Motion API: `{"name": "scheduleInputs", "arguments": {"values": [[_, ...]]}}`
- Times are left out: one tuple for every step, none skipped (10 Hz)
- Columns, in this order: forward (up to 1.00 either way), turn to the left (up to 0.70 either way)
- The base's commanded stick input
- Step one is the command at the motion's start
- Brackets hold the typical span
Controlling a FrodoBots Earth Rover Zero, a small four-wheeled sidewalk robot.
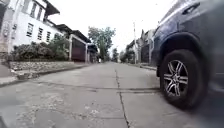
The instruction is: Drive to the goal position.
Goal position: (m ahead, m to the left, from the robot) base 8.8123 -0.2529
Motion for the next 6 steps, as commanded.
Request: {"name": "scheduleInputs", "arguments": {"values": [[1.0, 0.0], [1.0, 0.0], [1.0, 0.0], [1.0, 0.0], [1.0, 0.0], [1.0, 0.0]]}}
